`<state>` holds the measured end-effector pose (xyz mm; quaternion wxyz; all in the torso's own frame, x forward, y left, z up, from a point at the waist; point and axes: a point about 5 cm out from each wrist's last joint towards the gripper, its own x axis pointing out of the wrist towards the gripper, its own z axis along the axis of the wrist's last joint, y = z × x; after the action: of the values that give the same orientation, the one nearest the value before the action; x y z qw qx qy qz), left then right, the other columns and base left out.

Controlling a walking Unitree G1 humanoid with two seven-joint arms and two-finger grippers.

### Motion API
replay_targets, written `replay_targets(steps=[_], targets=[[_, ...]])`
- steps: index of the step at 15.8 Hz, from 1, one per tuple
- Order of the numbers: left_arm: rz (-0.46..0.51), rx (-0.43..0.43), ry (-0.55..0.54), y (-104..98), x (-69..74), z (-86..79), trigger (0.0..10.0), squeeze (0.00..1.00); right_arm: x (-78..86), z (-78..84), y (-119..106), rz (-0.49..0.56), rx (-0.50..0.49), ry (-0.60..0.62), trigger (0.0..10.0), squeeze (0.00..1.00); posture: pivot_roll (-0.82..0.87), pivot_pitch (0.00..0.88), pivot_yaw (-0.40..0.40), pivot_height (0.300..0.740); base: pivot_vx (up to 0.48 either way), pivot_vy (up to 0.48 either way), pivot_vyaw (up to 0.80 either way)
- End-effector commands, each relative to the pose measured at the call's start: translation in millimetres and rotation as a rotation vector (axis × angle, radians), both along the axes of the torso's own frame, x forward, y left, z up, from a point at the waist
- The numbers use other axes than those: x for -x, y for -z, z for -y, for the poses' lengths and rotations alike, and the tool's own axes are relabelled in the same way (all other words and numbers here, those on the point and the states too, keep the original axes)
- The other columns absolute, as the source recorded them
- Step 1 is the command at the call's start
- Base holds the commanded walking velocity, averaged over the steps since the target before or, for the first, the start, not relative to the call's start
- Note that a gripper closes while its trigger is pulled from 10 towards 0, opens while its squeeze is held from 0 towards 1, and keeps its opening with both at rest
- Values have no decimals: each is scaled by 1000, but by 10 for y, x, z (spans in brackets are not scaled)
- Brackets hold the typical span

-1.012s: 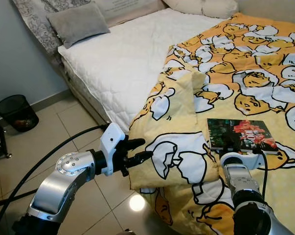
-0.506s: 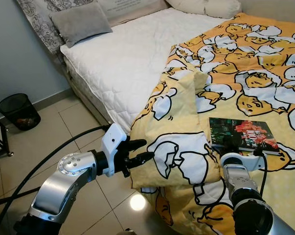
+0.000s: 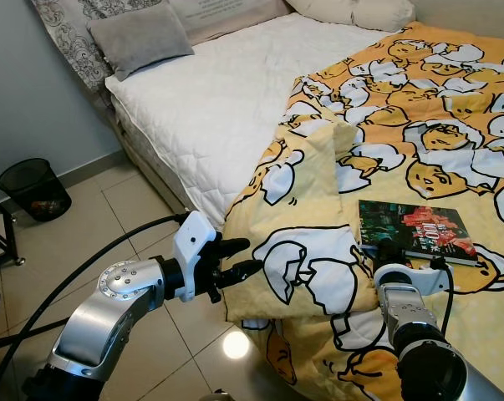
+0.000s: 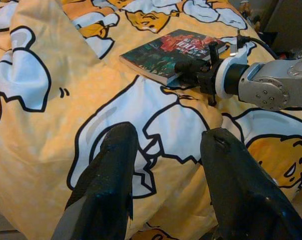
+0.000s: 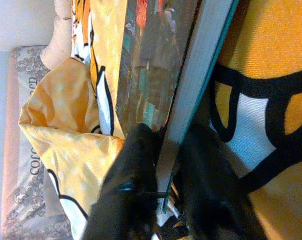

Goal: Clean up the room

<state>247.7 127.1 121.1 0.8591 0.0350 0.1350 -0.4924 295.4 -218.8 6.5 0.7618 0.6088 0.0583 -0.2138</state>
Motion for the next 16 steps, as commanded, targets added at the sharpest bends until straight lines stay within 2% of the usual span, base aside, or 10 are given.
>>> replay_targets(steps=[1,6,8,10,11,13,14,15,16], targets=[[14,-27,5,-12,-22,-22,10000,0,-65,-72,-44,16,-1,-24,0,0,97,0,117,740,0,0,0],[20,-17,-12,-8,-52,-20,10000,0,-95,-34,-102,39,75,-57,0,0,77,0,116,740,0,0,0],[38,-3,-40,-26,-65,-28,10000,0,-139,51,-223,124,100,-46,0,0,60,0,116,740,0,0,0],[101,14,-164,-103,-116,-71,10000,0,-153,126,-485,278,213,-76,0,0,42,0,112,740,0,0,0],[136,8,-233,-131,-142,-94,10000,0,-127,114,-639,359,274,-117,0,0,35,0,113,740,0,0,0],[171,21,-296,-171,-164,-122,10000,0,-57,47,-862,479,362,-220,0,0,24,0,111,740,0,0,0],[178,50,-329,-219,-203,-154,10000,0,21,-26,-1072,590,426,-346,0,0,18,0,108,740,0,0,0],[185,81,-338,-268,-250,-188,10000,0,81,-96,-1206,656,464,-446,0,0,19,0,105,740,0,0,0],[190,97,-342,-303,-293,-225,10000,0,108,-129,-1250,680,483,-509,0,0,18,0,105,740,0,0,0]])
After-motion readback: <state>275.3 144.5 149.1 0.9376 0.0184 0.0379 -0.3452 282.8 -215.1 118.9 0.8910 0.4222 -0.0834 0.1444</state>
